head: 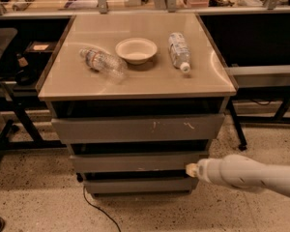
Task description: Close middle drawer
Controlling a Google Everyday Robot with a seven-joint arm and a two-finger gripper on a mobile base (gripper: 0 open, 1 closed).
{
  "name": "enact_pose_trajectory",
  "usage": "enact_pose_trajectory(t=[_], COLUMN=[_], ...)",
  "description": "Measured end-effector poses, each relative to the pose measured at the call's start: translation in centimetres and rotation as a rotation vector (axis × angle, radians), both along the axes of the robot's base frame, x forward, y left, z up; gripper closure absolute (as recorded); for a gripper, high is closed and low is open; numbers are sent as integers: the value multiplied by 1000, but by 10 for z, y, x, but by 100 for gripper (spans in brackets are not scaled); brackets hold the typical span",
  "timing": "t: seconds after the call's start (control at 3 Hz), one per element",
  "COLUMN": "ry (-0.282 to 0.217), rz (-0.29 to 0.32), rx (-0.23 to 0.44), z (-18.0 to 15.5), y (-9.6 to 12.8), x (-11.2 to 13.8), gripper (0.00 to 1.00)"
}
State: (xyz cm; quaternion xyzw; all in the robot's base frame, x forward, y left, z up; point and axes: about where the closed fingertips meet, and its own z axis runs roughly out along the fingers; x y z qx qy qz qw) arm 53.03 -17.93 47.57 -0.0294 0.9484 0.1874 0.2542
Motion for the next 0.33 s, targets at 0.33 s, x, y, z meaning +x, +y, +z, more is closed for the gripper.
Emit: enact_pose_trajectory(t=[0.33], ry=[-13], rz=[-193], rx=[-59], z=[41], y=[-69], x=[-51], gripper=[81])
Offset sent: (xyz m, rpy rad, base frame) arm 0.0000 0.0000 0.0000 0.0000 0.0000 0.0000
